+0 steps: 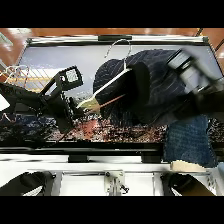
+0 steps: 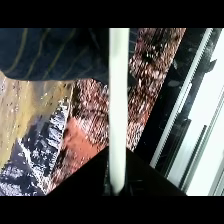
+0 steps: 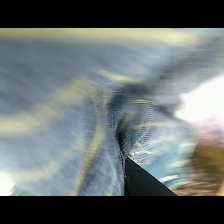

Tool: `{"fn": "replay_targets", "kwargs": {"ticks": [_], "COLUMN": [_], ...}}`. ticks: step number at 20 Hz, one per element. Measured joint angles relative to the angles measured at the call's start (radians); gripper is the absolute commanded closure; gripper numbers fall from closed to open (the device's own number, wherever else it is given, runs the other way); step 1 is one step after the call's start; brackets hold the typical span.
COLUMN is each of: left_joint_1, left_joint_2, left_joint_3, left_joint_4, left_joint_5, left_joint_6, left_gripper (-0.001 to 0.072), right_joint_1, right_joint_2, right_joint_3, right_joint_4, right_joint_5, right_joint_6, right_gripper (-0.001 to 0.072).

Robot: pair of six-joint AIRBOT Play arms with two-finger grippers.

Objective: Fold the shirts.

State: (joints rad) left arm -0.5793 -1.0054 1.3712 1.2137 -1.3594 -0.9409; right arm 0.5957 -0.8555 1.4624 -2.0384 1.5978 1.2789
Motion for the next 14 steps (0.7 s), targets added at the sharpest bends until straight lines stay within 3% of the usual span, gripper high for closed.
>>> {"fn": "replay_targets", "kwargs": {"ticks": [6, 13, 14], "left_joint_1": [-0.063, -0.117, -0.119], "left_joint_2": [0.001, 0.011, 0.013], "left_joint_3": [0.0, 0.03, 0.041], "left_joint_4": [-0.01, 0.072, 0.083], "left_joint_5": [-0.017, -0.007, 0.004], "left_joint_6": [0.003, 0.004, 0.005], "left_gripper": [0.0655, 0.0655, 0.0656], "right_joint_1": [-0.001, -0.012, -0.021], "right_joint_2": [-0.031, -0.112, -0.118], "right_joint_3": [0.187, 0.282, 0.285], "right_joint_4": [-0.194, -0.25, -0.238], "right_joint_5": [-0.213, -0.397, -0.401], "right_joint_6": [-0.076, -0.218, -0.218], "right_gripper": [0.0595, 0.0593, 0.0555]}}
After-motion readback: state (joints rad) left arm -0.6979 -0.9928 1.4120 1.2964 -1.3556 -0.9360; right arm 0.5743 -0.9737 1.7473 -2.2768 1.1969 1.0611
